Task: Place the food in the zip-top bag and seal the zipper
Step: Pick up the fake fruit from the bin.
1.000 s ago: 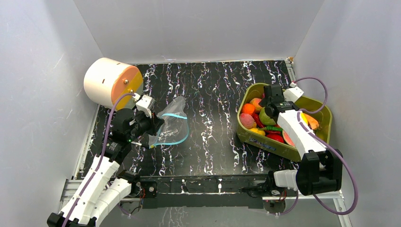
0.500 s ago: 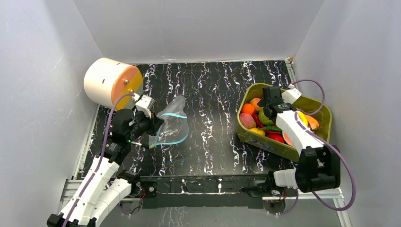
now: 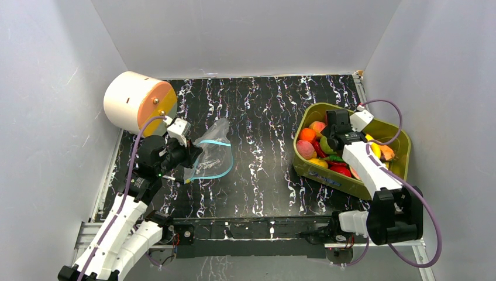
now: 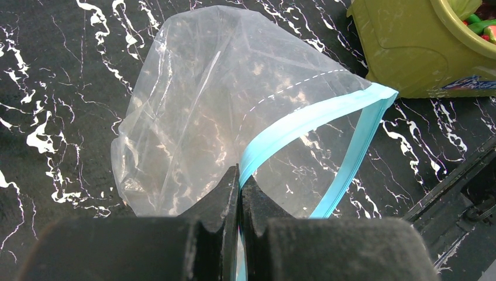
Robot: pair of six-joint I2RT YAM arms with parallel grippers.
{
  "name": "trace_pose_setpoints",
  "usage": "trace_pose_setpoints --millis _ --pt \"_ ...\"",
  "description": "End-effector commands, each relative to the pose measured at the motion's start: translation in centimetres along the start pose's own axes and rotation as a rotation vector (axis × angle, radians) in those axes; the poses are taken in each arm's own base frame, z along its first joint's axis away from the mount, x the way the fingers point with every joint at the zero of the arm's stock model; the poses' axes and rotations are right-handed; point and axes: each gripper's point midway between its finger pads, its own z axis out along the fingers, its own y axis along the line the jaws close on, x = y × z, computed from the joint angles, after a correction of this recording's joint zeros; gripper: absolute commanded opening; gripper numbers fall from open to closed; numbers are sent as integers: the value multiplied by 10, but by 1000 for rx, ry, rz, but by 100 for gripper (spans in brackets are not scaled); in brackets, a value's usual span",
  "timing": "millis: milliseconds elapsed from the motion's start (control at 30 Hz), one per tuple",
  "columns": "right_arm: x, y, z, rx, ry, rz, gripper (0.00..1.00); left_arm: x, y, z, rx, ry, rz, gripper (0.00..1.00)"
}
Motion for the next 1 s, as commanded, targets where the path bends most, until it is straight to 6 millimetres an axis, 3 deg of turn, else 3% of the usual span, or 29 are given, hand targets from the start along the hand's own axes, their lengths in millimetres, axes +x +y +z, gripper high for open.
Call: trace_pose_setpoints --millis 0,367,967 --pt "-16 4 -9 -53 -61 17 60 -6 1 -2 -5 -37 19 0" --pt "-43 7 -32 -115 -131 2 49 -5 2 -1 -5 -32 19 0" --pt "-95 54 -121 -511 -205 -39 42 -6 -3 4 14 -33 -48 0"
